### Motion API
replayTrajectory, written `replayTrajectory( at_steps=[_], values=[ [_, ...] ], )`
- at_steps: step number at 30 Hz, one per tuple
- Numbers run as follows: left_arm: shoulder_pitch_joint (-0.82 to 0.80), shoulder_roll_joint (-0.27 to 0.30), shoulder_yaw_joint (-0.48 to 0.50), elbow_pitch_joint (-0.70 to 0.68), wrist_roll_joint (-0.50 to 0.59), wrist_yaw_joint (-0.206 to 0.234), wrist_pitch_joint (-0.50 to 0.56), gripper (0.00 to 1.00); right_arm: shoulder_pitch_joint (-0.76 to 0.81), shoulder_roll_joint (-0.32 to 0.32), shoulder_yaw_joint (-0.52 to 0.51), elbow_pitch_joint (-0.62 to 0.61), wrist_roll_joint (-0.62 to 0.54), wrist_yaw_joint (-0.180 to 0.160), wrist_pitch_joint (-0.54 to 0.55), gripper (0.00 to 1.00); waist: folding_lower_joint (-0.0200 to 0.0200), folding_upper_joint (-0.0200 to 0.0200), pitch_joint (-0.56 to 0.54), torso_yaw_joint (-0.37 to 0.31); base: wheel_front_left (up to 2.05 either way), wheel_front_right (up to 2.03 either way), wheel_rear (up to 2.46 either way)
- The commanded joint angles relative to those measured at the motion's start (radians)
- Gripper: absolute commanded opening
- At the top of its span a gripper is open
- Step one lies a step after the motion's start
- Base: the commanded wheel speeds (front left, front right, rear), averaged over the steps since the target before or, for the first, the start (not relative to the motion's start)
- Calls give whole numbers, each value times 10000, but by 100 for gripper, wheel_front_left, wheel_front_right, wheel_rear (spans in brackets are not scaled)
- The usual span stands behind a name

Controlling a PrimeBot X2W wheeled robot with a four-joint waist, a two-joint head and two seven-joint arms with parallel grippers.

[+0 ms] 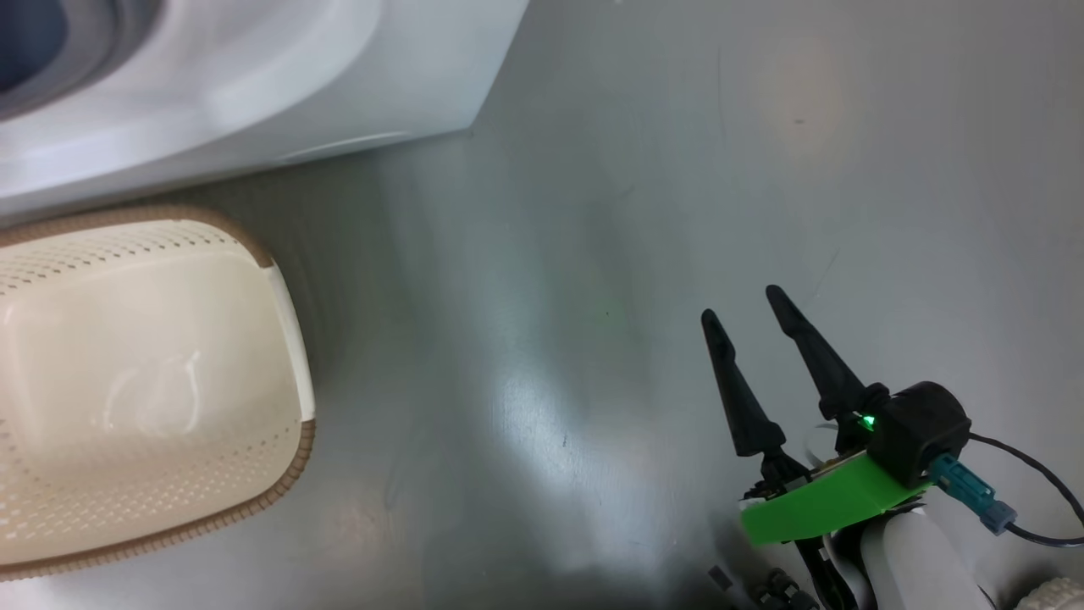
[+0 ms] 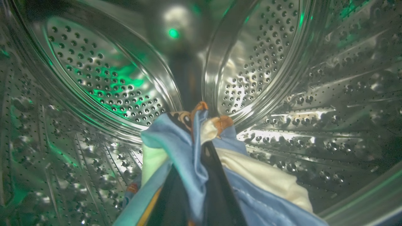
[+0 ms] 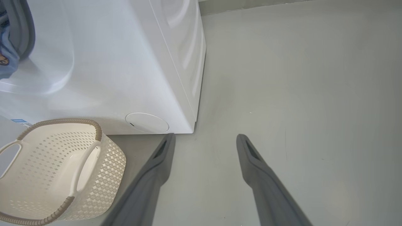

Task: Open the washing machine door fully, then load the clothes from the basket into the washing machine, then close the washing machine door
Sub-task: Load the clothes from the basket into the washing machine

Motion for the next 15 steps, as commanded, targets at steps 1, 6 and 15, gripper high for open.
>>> replayTrajectory(
  at_steps=[1,6,15],
  values=[
    [-208,604,510,-608,373,36,-51,0,149,16,325,-180,164,16,-49,100,0,0,215,-14,0,0,0],
    [-232,398,1404,-1926,1443,53,-52,0,97,16,446,-191,161,16,-49,100,0,0,340,-110,0,0,0],
    [-179,-106,2559,-4060,2659,-3,-52,0,-4,16,625,-146,283,16,-49,100,0,0,417,-282,0,0,0]
  ],
)
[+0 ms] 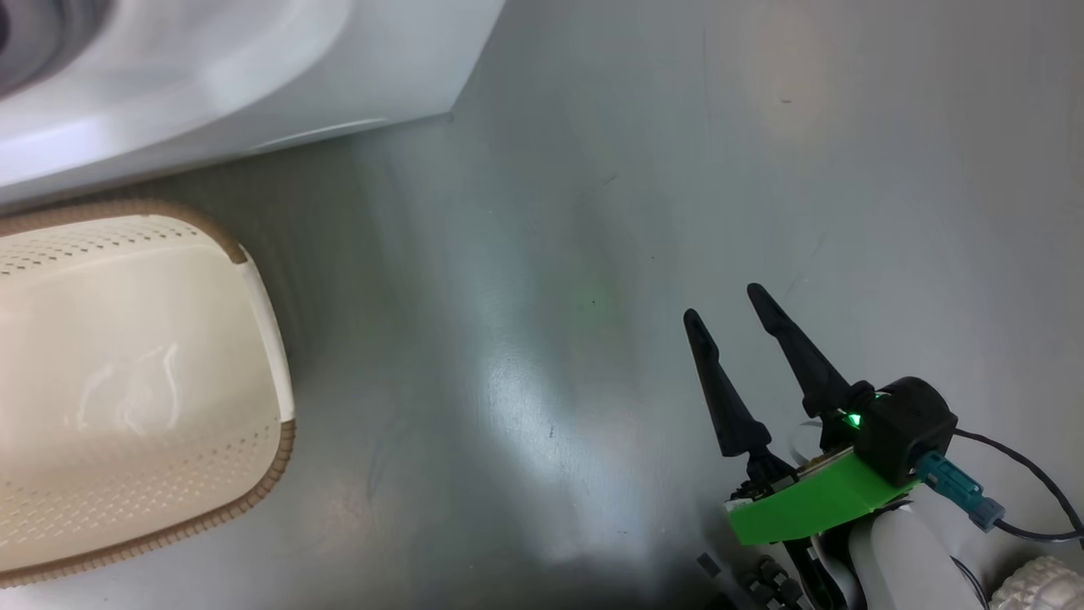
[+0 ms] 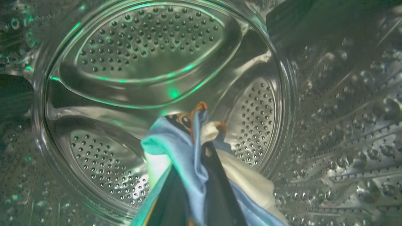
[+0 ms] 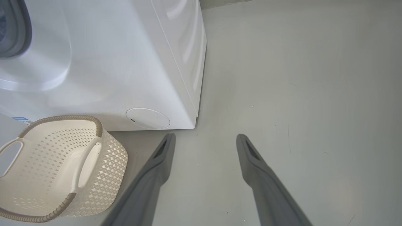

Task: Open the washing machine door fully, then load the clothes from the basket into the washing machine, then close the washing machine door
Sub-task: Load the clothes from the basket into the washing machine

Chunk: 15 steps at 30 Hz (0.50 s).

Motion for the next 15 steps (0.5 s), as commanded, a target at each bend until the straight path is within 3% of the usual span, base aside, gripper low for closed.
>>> replayTrajectory(
  at_steps=[1,7,8,9,10,15],
  values=[
    [10,411,359,-413,151,-16,-48,0,106,14,268,-137,98,16,-49,100,0,0,7,-33,0,0,0],
    [326,203,457,32,14,-23,-49,0,65,14,268,-88,106,16,-49,100,0,0,-13,-28,0,0,0],
    [362,177,452,347,-54,-23,-49,8,66,14,259,-74,96,16,-49,100,0,0,-27,-14,0,0,0],
    [387,171,406,671,-92,-24,-49,79,66,14,251,-62,91,16,-49,100,0,0,-43,1,0,0,0],
    [394,149,349,1022,-161,-24,-49,100,67,14,244,-47,80,16,-49,100,0,0,-65,21,0,0,0],
    [269,145,-79,1862,-433,-25,-49,100,35,14,185,38,76,16,-49,100,0,0,-160,192,0,0,0]
  ],
)
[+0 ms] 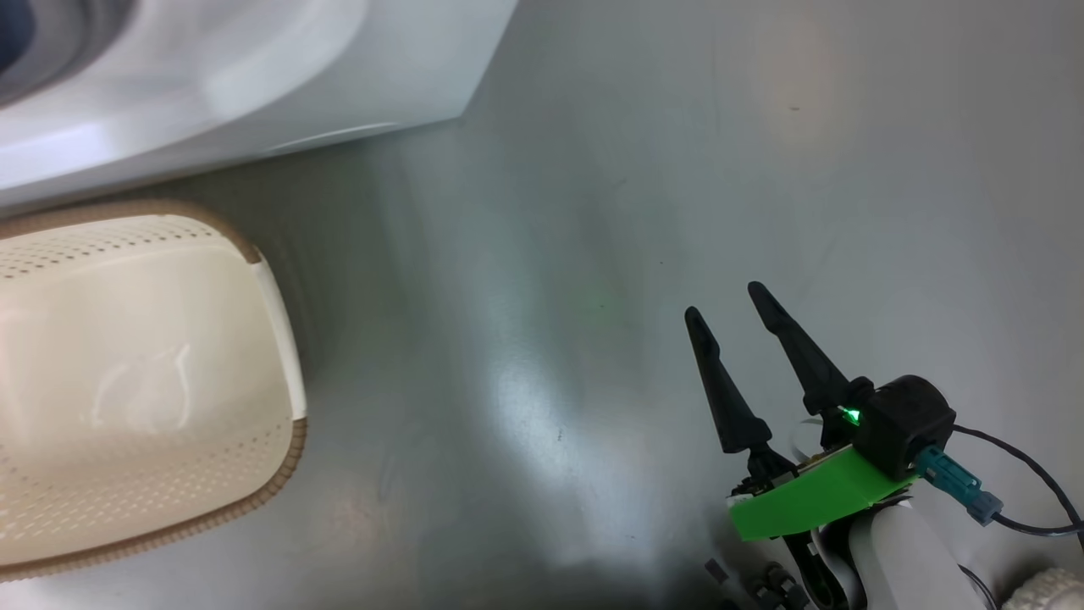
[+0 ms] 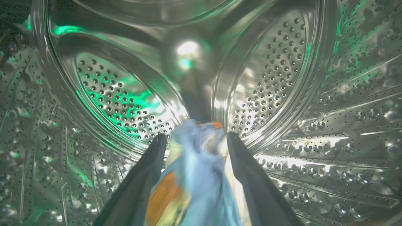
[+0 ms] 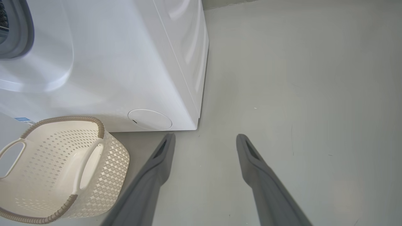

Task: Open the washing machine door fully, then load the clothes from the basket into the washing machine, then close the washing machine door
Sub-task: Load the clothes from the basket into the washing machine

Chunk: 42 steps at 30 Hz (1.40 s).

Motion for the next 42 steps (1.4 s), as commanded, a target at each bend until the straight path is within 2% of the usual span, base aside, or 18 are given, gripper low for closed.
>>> replayTrajectory(
  at_steps=[1,11,26,42],
  values=[
    [73,478,73,-144,-87,-23,-20,100,133,16,173,-136,77,16,-49,100,0,0,-64,111,0,0,0],
    [774,159,-438,29,-532,-24,-20,100,-28,16,139,133,131,16,-49,100,0,0,-848,609,0,0,0],
    [3785,-545,-559,-877,-719,-24,-20,100,385,16,91,826,185,16,-49,100,0,0,-3170,1096,0,0,0],
    [7288,-1224,216,-2642,-195,-25,-20,100,1104,16,20,1005,233,16,-49,100,0,0,-5068,1333,0,0,0]
  ],
)
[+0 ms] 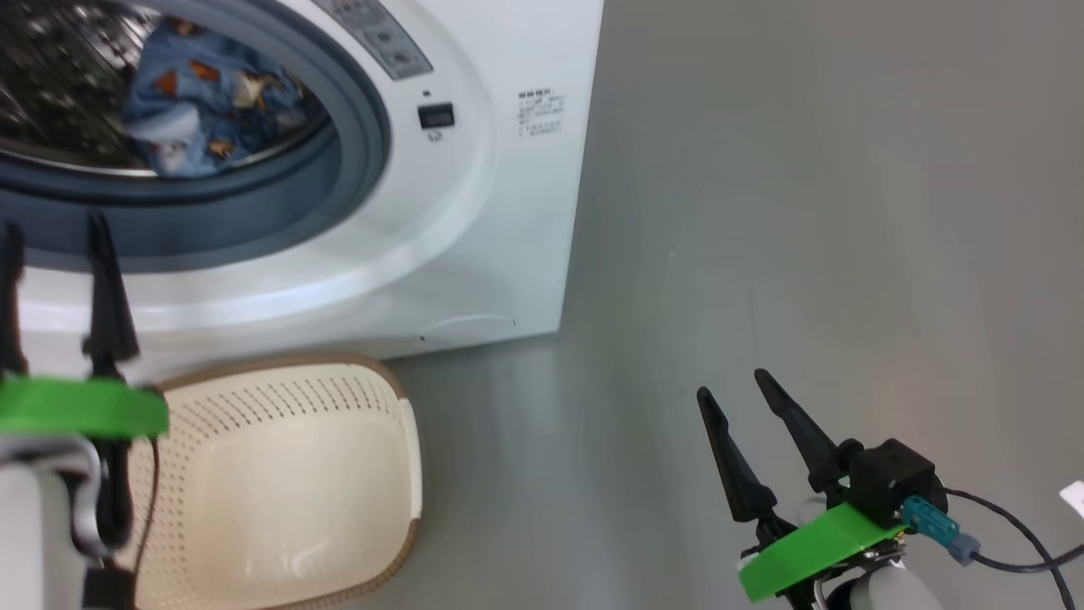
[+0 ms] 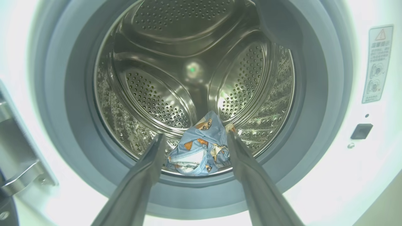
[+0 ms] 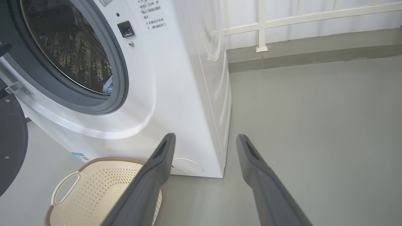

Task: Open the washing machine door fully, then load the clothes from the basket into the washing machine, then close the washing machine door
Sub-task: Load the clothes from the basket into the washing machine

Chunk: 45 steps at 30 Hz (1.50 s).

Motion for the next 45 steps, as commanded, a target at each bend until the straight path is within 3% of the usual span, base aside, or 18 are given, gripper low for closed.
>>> replayTrajectory(
  at_steps=[1,12,24,35,45],
  values=[
    [333,247,431,-420,162,-15,-20,100,258,28,197,-194,36,16,-49,100,0,0,-564,131,0,0,0],
    [2703,-712,1173,-1935,634,-1,-20,100,710,28,34,-208,6,16,-49,100,0,0,-1370,275,0,0,0],
    [4632,-1272,1519,-2811,995,-4,-20,100,1152,28,-128,-312,-72,16,-49,100,0,0,-2121,385,0,0,0],
    [5611,-1480,1548,-3147,1306,168,-20,100,1332,28,-281,-474,-194,16,-49,100,0,0,-2354,368,0,0,0],
    [6456,-1527,1452,-3386,993,675,-20,100,1430,28,-546,-647,-380,16,-49,100,0,0,-2448,282,0,0,0]
  ],
)
